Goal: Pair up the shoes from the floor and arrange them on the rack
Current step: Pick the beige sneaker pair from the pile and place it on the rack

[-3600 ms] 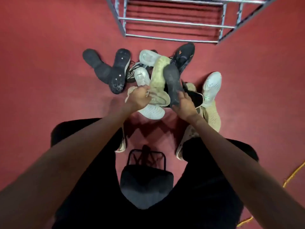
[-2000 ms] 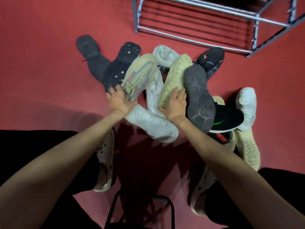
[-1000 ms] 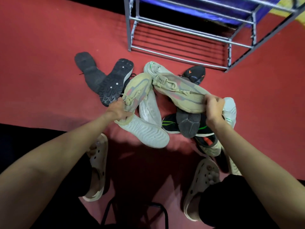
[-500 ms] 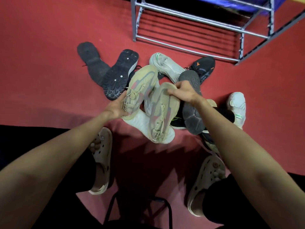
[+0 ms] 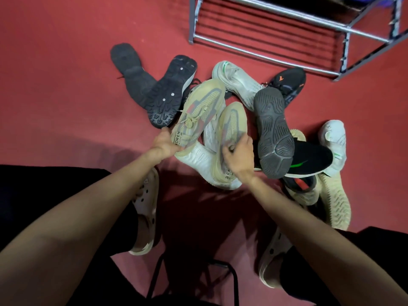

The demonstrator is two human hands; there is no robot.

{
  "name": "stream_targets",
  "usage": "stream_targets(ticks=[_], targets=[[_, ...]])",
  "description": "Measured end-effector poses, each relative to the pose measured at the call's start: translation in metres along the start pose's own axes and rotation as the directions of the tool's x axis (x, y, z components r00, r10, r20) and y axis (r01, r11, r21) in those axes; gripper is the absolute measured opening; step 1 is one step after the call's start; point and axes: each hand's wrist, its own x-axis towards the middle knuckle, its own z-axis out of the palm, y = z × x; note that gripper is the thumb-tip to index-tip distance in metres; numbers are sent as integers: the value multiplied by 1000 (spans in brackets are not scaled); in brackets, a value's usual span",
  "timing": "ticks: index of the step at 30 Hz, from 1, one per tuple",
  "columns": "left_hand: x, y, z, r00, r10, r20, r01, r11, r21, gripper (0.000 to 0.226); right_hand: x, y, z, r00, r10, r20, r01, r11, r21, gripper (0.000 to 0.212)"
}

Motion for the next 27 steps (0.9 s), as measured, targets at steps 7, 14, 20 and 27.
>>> stream_targets(ticks=[7, 14, 20, 27], targets=[[-7, -2, 8, 998, -39, 45, 42, 998, -47, 21, -32, 7, 11, 935, 303, 184, -274, 947, -166, 103], [-30, 22, 0, 975, -134, 179, 181, 942, -284, 44, -26, -8, -17, 908, 327, 264, -311, 945, -100, 100], [-70, 54, -20, 963, -81, 256, 208, 830, -517, 61, -35, -38, -82, 929, 253, 269, -276, 960, 49, 107], [-109, 85, -50, 920, 105, 378, 165, 771, -615, 32, -52, -55, -151, 967, 234, 101, -251, 946, 204, 106]])
